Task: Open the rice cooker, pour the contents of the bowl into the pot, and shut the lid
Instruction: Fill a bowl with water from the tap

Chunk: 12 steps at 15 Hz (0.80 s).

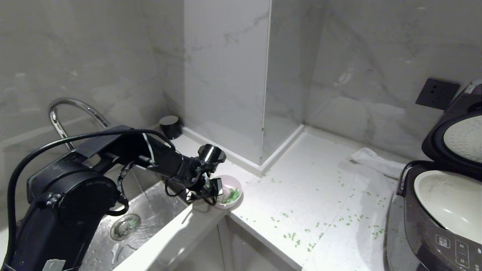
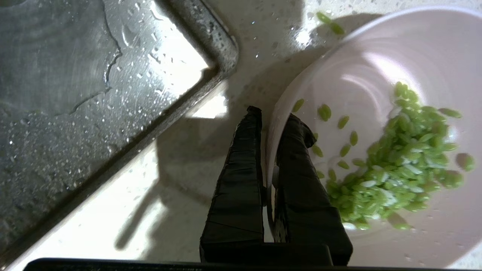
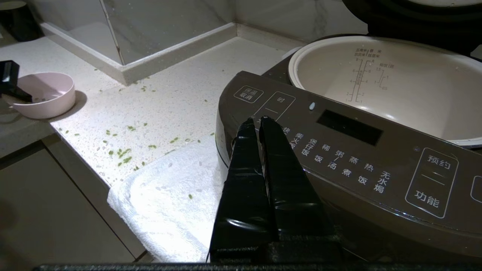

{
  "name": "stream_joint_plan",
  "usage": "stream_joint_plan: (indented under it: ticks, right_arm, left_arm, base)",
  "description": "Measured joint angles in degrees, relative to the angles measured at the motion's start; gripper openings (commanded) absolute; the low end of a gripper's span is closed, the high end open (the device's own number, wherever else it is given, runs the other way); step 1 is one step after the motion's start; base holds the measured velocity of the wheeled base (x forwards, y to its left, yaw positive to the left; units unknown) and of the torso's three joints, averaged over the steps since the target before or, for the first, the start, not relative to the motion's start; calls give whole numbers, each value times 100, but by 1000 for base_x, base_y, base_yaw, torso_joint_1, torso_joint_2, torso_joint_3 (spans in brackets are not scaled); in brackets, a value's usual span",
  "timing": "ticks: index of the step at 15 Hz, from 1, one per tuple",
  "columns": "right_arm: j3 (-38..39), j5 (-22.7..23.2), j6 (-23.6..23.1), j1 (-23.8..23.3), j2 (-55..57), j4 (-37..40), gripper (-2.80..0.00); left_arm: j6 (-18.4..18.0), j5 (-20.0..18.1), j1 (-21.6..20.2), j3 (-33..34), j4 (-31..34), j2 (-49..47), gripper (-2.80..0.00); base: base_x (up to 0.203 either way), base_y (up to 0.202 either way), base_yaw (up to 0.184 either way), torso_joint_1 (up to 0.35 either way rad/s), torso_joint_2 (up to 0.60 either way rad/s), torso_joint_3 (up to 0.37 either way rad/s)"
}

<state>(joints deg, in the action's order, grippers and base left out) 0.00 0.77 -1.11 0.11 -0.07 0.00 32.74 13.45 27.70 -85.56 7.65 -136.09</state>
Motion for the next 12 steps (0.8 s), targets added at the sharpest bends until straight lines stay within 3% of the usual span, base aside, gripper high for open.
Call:
stream_joint_plan:
  ticks: [5,9,12]
  right_arm:
    - [0,-2,-1,0,0,0,-280]
    - [0,0,-1,0,0,0,-280]
    - [0,-2,-1,-1,0,0,-280]
  left_arm:
    - [0,-421,-337,429,147,594,-280]
    - [11,-513,-656,841,116,776,-280]
    - [18,-876,-1091,1078,110,920,-280]
  base:
    - [0,0,0,0,0,0]
    - [0,0,0,0,0,0]
    - [0,0,0,0,0,0]
